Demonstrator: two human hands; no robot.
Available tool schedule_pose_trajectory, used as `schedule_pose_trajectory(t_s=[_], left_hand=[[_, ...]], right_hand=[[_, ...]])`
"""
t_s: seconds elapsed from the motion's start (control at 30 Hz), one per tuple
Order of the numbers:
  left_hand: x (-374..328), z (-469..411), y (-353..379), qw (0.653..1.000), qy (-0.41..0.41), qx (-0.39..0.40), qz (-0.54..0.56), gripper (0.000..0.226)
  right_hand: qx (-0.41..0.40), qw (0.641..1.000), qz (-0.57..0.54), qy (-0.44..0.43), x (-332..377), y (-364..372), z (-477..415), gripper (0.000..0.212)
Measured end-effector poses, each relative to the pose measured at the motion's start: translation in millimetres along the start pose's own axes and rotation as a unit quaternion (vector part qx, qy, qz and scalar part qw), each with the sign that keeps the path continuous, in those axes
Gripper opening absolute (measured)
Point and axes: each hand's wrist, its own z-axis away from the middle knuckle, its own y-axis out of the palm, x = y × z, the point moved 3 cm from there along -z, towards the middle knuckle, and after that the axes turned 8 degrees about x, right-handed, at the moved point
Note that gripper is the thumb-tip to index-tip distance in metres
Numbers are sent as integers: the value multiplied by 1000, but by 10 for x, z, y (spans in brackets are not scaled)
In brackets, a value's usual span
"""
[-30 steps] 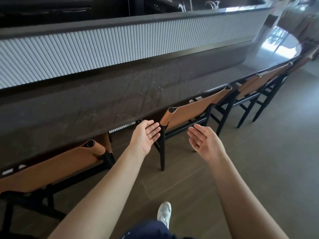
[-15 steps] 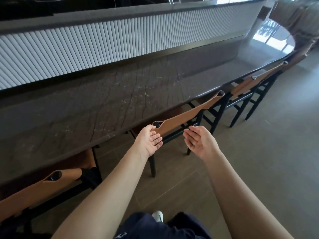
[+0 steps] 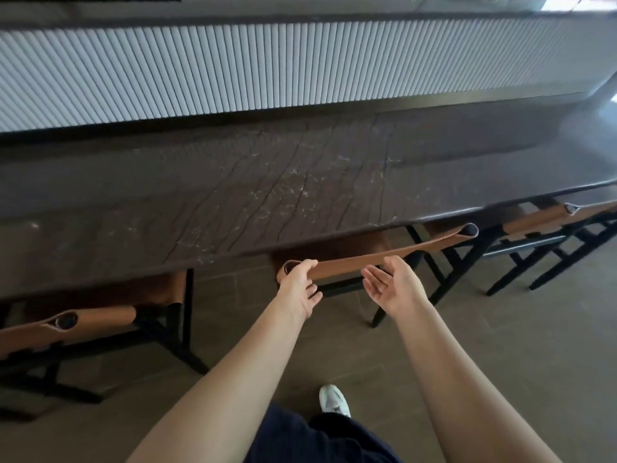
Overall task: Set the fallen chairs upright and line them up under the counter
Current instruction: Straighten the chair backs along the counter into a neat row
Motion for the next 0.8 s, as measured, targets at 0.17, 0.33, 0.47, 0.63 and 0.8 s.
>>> schedule_pose_trajectory(t_s=[0.17,0.33,0.47,0.63,0.8], left_hand=[[110,-210,247,991,39,-73,103,51],[105,-370,312,967,78,-146,195,33],[37,-396,367,949,89,-201,227,12],[-33,-411,313,944,82,-200,251,30],[-41,-393,176,942,82,-206,252,44]], right_hand=[[14,998,55,30,339,-104,-406,25],[27,994,75,72,581,-217,-719,16],[24,994,52,89,693,-265,-935,20],[14,993,66,95,723,-254,-1088,35],[24,993,67,92,657,-221,-1038,36]])
